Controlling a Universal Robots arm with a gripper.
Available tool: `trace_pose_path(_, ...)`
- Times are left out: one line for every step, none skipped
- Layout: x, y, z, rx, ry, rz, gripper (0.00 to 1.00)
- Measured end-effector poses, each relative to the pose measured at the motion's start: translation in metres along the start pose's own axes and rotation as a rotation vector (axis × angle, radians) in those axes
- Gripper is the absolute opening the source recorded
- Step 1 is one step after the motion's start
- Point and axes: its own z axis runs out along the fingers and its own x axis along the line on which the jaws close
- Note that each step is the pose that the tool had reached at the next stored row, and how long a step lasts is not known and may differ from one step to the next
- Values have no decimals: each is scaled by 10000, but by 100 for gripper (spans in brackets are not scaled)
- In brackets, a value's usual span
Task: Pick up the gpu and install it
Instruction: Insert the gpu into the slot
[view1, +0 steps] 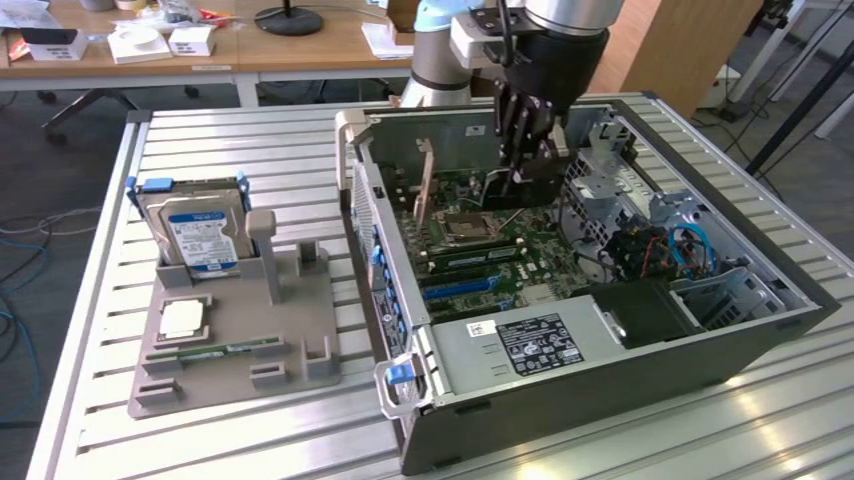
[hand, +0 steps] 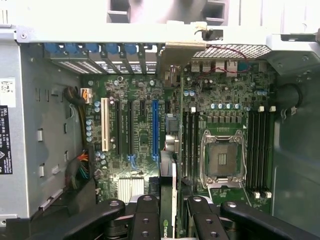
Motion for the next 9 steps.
trace_pose_path(7,1,0,1,0,0,26)
trace_pose_path(14,3,0,0,-1,0,26)
trace_pose_path(24,5,-1,1,-2,-1,26)
trace_pose_path(32,7,-1,1,-4,0,26)
trace_pose_path(35,8,-1,1,-5,1,26)
trace_pose_path(35,8,-1,1,-5,2,26)
trace_pose_path(35,8,3,0,-4,1,26)
trace_pose_path(36,8,12,0,-6,0,26)
trace_pose_path(38,8,27,-2,-4,1,26)
